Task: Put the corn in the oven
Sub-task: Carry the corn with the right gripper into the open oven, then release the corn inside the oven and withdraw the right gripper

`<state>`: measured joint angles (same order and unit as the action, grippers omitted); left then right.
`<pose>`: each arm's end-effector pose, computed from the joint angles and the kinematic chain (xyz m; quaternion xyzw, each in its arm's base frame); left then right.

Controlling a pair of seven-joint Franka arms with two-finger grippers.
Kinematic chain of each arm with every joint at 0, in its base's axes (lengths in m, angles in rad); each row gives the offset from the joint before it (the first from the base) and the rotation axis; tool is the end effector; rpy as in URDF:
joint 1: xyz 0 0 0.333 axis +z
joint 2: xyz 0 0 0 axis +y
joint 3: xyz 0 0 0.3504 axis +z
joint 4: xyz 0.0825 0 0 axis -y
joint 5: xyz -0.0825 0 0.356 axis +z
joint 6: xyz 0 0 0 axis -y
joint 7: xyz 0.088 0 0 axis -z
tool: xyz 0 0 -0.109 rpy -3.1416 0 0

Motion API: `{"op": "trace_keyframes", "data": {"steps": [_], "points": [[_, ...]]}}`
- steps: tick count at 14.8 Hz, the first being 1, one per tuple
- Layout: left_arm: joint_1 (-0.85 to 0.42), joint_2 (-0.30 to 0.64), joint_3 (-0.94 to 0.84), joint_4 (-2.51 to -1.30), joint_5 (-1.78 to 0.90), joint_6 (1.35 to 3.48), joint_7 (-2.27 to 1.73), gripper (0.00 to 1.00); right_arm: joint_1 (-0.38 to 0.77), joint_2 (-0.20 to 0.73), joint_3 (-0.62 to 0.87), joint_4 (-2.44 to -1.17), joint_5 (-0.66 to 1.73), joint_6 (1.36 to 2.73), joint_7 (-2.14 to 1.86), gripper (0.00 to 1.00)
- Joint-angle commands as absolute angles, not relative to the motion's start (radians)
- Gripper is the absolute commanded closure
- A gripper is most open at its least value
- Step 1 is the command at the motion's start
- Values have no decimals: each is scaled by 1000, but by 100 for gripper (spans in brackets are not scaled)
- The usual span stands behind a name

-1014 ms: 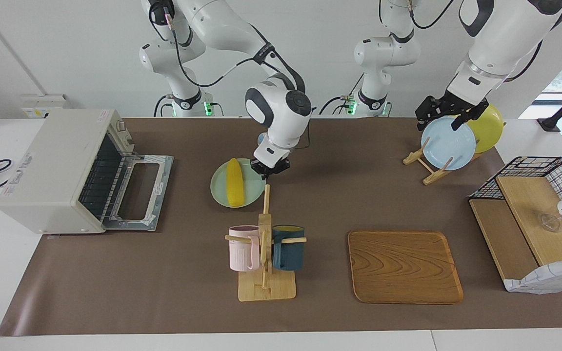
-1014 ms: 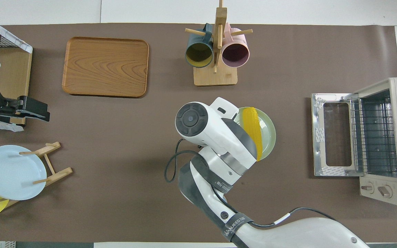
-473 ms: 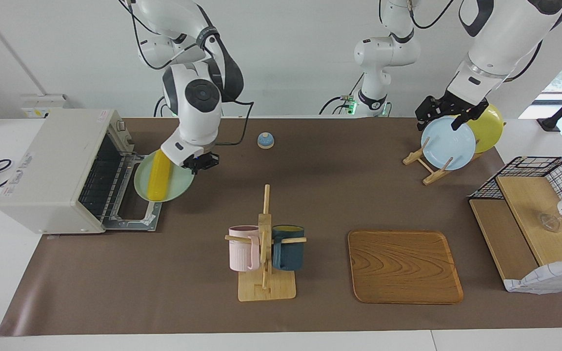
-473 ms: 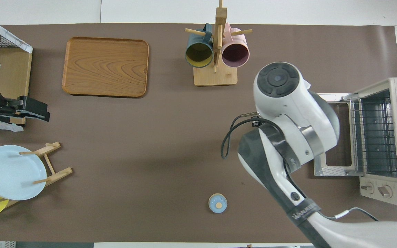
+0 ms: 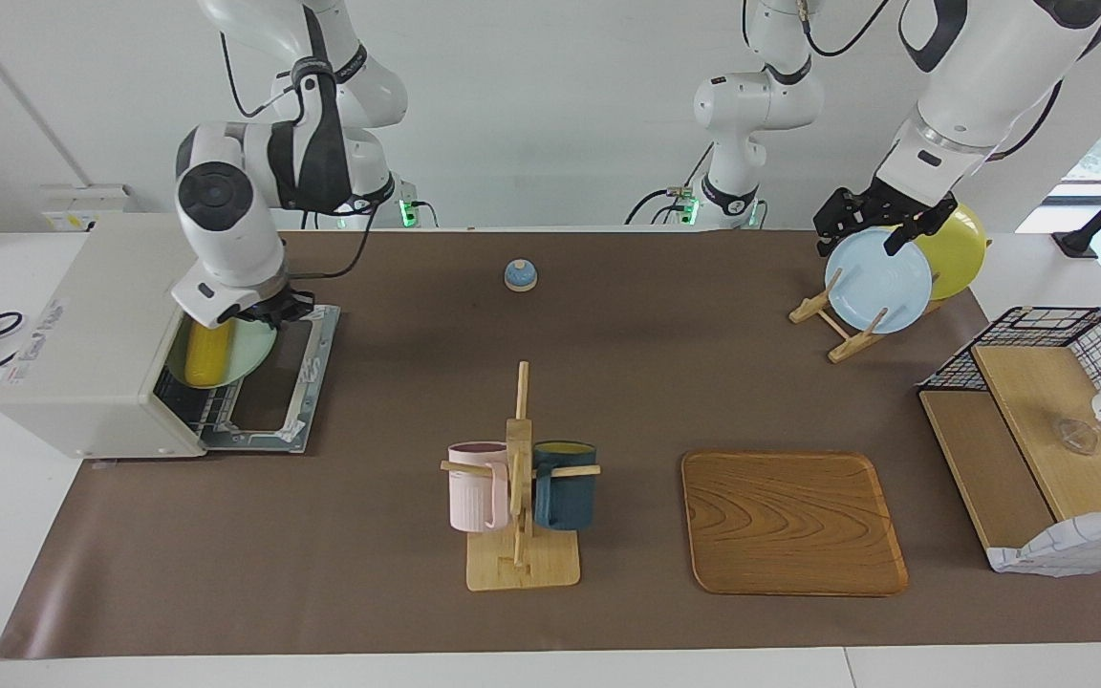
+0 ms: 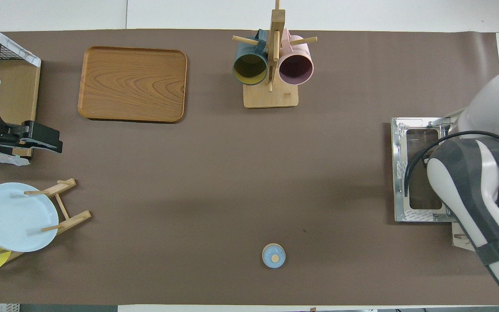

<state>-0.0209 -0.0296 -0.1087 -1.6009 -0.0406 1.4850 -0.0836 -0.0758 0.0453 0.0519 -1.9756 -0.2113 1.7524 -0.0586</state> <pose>0.5015 -0.0711 0.6518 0.9986 -0.0237 -0.0450 0.0140 0.5109 -0.0317 0.4721 0.9849 0.0500 -0.1370 0.0935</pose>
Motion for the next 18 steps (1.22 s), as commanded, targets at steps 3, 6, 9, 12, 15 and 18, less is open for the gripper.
{"op": "trace_keyframes", "data": {"steps": [3, 6, 9, 12, 15, 18], "points": [[-6, -43, -118, -1605, -48, 1474, -89, 0, -176, -9, 69, -2101, -189, 1874, -185, 100], [-6, -43, -118, -1605, -48, 1474, -89, 0, -195, -28, 68, -2161, -189, 1959, -207, 100], [-6, -43, -118, -1605, -48, 1474, -89, 0, -198, -29, 68, -2181, -189, 2000, -222, 100], [-6, -43, -118, -1605, -48, 1474, -89, 0, -221, -28, 67, -2230, -187, 2092, -244, 100], [-6, -43, -118, -1605, -48, 1474, -89, 0, -224, -32, 67, -2258, -187, 2120, -241, 100], [-6, -43, -118, -1605, -48, 1474, -89, 0, -221, -31, 67, -2264, -189, 2147, -233, 100]]}}
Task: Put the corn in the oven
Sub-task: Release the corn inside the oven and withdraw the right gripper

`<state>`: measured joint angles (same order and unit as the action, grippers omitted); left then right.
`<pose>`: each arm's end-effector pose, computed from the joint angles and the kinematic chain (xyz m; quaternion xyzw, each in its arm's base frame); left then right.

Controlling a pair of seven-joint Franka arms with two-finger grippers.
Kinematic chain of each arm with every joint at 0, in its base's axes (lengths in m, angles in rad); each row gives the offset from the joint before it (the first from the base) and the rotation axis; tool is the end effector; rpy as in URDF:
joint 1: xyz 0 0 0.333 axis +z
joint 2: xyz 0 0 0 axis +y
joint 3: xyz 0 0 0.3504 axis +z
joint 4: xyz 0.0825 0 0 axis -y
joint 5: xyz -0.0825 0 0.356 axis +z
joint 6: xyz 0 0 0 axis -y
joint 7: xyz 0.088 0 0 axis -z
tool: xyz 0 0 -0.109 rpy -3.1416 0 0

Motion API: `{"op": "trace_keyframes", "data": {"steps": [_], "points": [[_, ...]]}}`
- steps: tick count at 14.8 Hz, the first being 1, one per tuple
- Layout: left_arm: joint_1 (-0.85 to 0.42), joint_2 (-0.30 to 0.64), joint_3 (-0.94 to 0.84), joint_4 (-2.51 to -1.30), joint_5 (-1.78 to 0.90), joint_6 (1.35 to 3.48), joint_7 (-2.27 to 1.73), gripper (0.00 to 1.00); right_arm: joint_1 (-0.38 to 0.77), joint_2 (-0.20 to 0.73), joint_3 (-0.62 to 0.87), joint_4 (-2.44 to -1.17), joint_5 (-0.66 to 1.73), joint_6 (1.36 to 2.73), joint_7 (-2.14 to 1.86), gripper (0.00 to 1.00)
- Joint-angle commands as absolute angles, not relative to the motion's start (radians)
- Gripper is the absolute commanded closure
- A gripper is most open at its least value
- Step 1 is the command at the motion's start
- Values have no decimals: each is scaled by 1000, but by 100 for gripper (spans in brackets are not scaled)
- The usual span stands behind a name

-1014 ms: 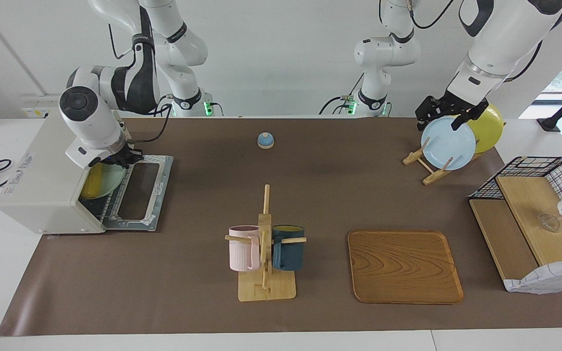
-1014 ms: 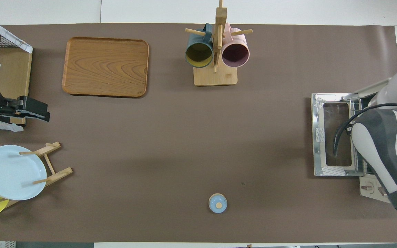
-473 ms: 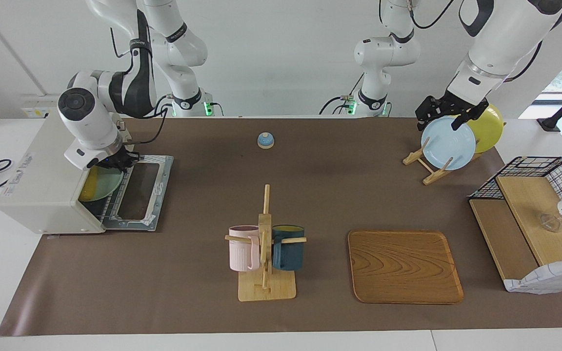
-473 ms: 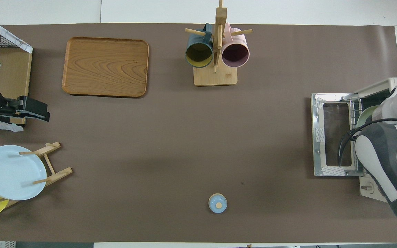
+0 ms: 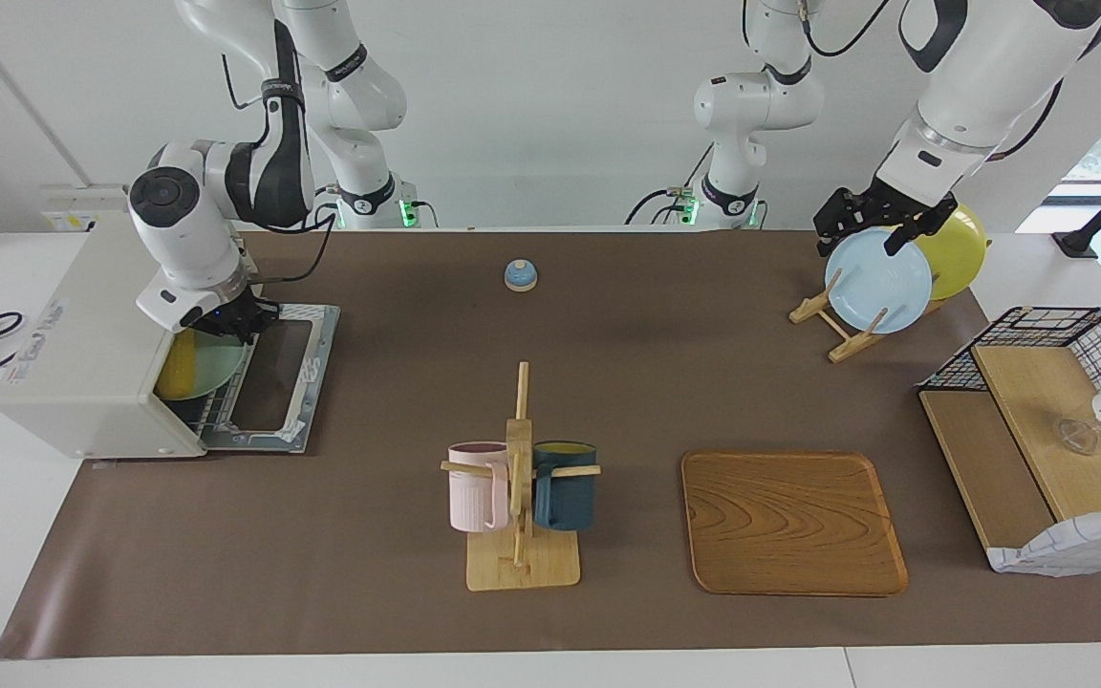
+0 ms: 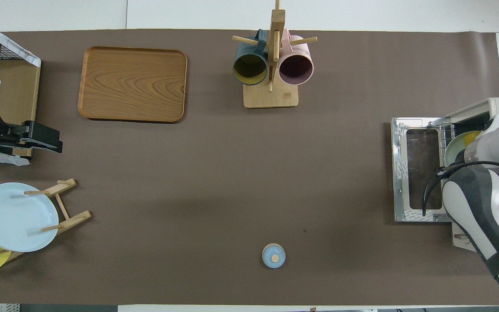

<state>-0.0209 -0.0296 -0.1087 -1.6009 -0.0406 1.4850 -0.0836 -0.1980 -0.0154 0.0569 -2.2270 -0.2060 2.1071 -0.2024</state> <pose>0.5015 -0.0711 0.6518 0.9986 -0.0237 -0.0450 0.0140 0.4823 -0.0785 0.4212 0.9911 0.0875 -0.0659 0.0758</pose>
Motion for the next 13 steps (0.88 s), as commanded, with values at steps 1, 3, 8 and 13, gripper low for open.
{"op": "trace_keyframes", "data": {"steps": [1, 3, 8, 13], "points": [[-6, -43, -118, -1605, -48, 1474, -89, 0, -225, -23, 67, -2264, -189, 2158, -236, 100], [-6, -43, -118, -1605, -48, 1474, -89, 0, -224, -23, 68, -2263, -187, 2151, -236, 94], [-6, -43, -118, -1605, -48, 1474, -89, 0, -213, -21, 69, -2249, -187, 2116, -236, 59], [-6, -43, -118, -1605, -48, 1474, -89, 0, -178, 12, 84, -2146, -156, 2027, -222, 60]]}}
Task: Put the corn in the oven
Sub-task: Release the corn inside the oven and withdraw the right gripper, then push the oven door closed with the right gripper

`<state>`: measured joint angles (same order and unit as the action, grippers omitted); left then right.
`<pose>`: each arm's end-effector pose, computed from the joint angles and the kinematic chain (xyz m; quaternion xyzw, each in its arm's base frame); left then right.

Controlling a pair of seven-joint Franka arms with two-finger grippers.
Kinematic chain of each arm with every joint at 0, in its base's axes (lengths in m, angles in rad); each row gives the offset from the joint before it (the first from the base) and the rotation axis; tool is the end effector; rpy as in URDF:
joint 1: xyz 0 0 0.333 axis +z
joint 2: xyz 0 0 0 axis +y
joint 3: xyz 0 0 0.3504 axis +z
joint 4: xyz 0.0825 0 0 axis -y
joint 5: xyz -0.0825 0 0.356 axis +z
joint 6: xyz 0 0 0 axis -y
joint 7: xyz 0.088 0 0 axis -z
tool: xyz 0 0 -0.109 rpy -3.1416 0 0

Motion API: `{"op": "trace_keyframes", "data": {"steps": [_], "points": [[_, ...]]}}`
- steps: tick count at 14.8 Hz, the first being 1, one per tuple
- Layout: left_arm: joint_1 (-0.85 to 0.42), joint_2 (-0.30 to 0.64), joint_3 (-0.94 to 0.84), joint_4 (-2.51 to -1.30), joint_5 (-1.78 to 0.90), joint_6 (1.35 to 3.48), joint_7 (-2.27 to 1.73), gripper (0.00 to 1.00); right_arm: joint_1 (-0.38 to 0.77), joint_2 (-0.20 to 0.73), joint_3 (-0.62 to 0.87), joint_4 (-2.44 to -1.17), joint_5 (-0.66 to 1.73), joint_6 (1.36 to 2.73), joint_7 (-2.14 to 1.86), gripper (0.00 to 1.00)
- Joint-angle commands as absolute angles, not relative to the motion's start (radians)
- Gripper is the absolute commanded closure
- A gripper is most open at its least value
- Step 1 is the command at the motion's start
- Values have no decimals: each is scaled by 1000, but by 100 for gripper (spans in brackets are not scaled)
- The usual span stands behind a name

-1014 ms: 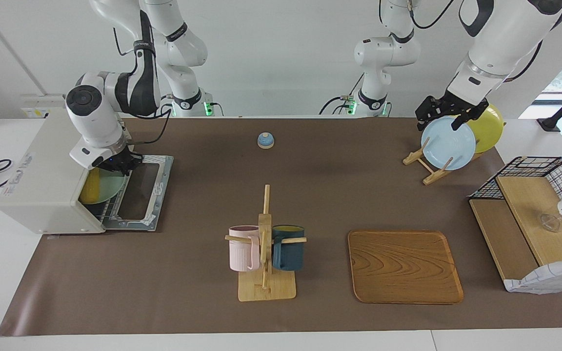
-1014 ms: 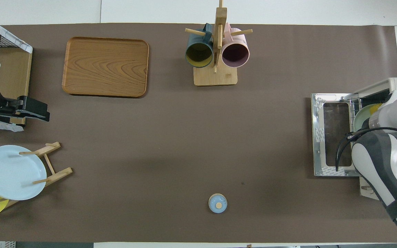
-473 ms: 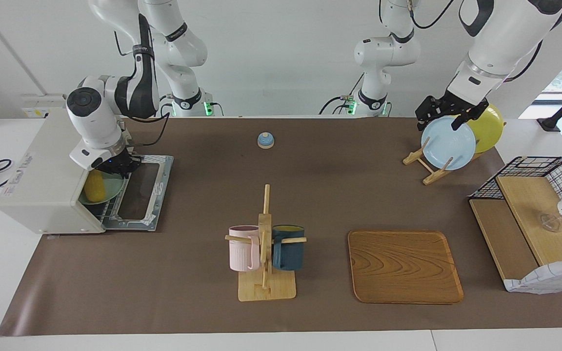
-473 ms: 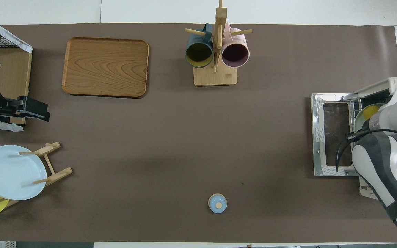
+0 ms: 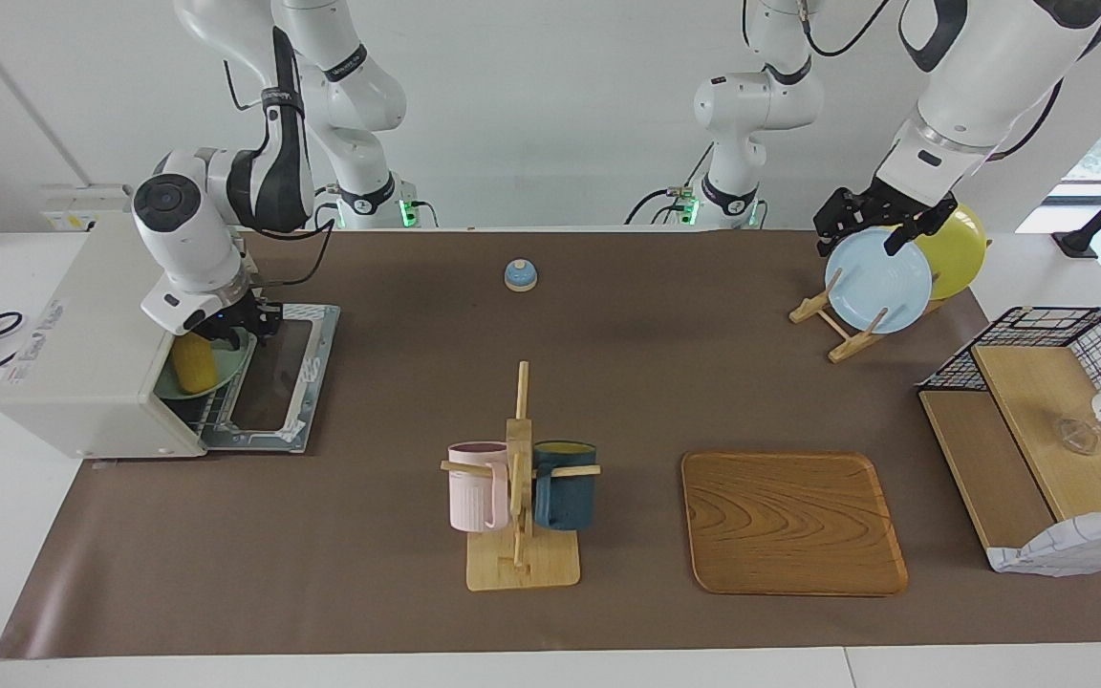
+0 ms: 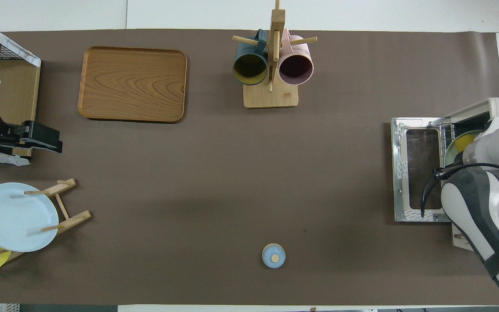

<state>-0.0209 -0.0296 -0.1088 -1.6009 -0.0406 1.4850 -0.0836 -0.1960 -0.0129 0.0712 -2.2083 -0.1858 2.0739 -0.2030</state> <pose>0.5015 -0.0712 0.6518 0.9986 -0.0238 -0.0450 0.0140 0.4847 -0.0706 0.4251 0.9911 0.0884 -0.0725 0.0679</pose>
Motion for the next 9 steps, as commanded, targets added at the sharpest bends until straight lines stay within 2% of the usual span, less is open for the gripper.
{"op": "trace_keyframes", "data": {"steps": [1, 2, 3, 4, 7, 9], "points": [[-6, -43, -118, -1605, -48, 1474, -89, 0, -158, 20, 84, -2119, -153, 1999, -207, 64], [-6, -43, -120, -1605, -48, 1474, -89, 0, -128, 32, 86, -2087, -153, 1971, -165, 70], [-6, -43, -118, -1605, -48, 1474, -89, 0, -74, 38, 86, -2063, -153, 1953, -100, 83], [-6, -43, -118, -1605, -48, 1474, -89, 0, -30, 38, 84, -2059, -155, 1953, -25, 100], [-6, -43, -118, -1605, -48, 1474, -89, 0, -2, 55, 86, -2098, -153, 2046, 115, 100], [-6, -43, -118, -1605, -48, 1474, -89, 0, -2, 86, 86, -2160, -152, 2185, 178, 100]]}}
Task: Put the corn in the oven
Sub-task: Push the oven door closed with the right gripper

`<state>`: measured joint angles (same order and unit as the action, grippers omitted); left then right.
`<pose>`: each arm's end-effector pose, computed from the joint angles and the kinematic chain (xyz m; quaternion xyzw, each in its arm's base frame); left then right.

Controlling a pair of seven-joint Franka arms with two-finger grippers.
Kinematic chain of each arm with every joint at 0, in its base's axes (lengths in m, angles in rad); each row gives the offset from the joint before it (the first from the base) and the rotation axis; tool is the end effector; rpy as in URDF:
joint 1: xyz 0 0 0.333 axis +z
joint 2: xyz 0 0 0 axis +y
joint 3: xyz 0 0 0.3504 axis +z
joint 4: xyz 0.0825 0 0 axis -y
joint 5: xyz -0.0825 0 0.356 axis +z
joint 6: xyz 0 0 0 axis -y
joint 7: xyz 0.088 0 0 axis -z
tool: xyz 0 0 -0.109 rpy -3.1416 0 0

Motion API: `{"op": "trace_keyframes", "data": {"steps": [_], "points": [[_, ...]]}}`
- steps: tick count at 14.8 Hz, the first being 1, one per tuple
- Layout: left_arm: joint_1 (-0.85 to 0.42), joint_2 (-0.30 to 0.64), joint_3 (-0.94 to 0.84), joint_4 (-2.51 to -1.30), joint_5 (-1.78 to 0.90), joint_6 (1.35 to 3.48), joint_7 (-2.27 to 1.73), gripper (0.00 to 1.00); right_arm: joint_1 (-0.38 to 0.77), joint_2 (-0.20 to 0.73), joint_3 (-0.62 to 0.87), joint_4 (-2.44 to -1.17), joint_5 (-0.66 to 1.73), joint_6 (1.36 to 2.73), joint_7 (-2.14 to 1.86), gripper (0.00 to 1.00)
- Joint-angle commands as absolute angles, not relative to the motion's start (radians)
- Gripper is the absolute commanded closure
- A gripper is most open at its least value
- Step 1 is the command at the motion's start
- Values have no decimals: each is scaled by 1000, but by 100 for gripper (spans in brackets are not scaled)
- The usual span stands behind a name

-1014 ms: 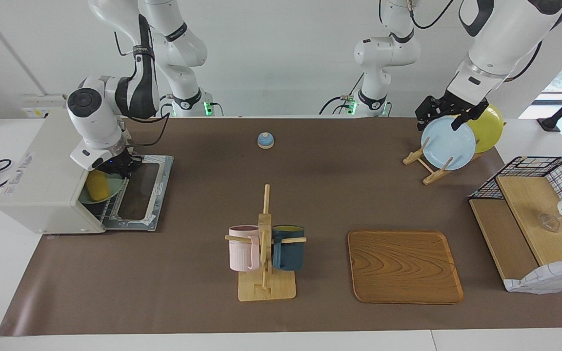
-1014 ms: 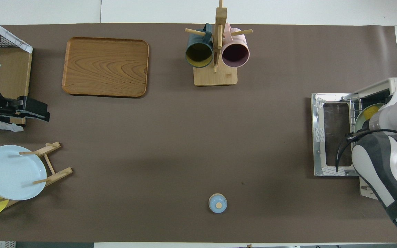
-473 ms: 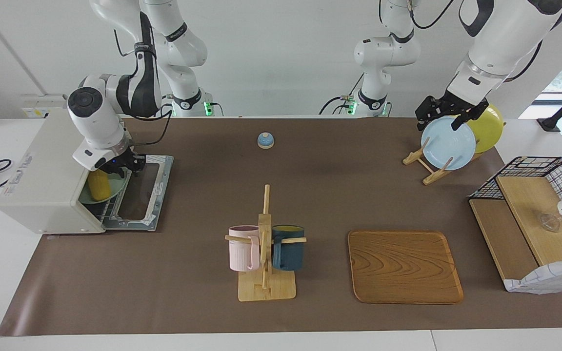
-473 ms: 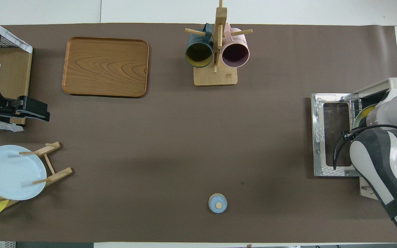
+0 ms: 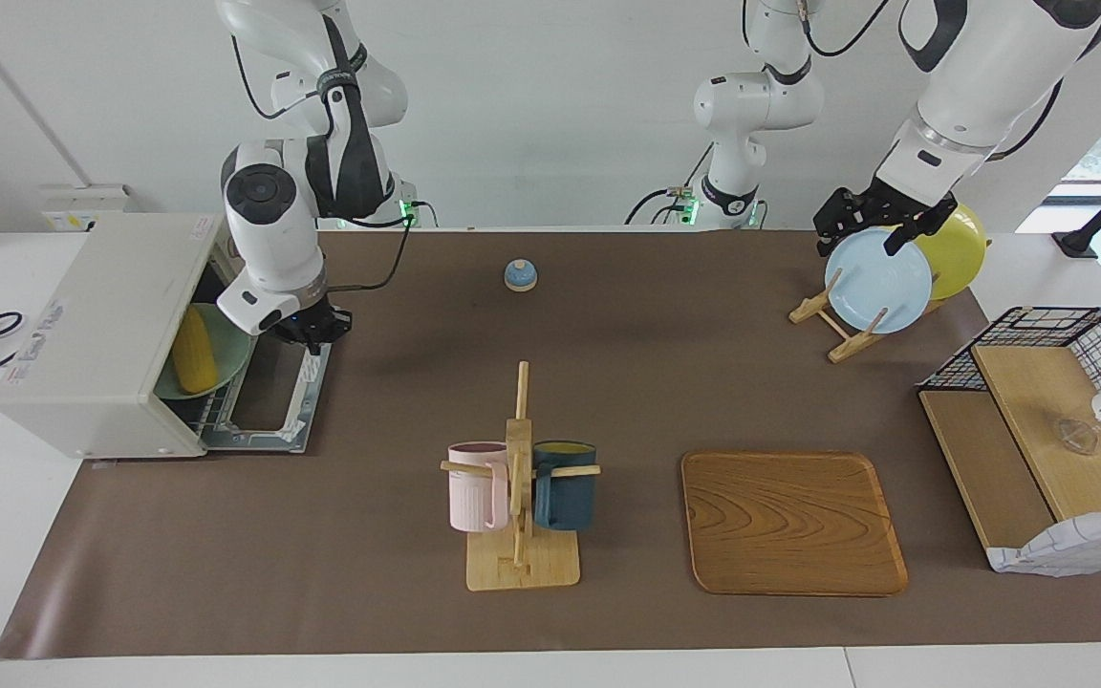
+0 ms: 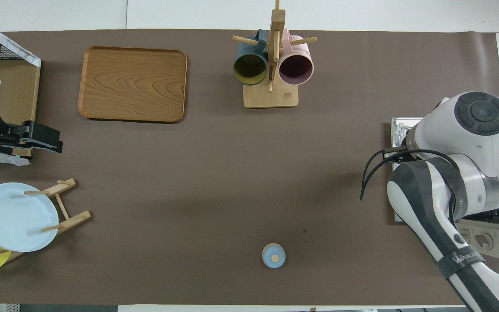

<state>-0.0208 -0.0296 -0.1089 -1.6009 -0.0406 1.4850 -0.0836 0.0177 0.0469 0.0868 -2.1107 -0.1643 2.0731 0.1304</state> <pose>0.5015 -0.0712 0.6518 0.9986 -0.0238 -0.0450 0.0140 0.5179 0.0451 0.4353 0.9964 0.0296 -0.0336 0.0726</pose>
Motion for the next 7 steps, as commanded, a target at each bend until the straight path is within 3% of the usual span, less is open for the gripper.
{"op": "trace_keyframes", "data": {"steps": [1, 7], "points": [[-6, -43, -118, -1605, -48, 1474, -89, 0, 3, 103, 87, -2174, -153, 2213, 219, 100], [-6, -43, -118, -1605, -48, 1474, -89, 0, 18, 127, 86, -2201, -153, 2233, 261, 100]]}}
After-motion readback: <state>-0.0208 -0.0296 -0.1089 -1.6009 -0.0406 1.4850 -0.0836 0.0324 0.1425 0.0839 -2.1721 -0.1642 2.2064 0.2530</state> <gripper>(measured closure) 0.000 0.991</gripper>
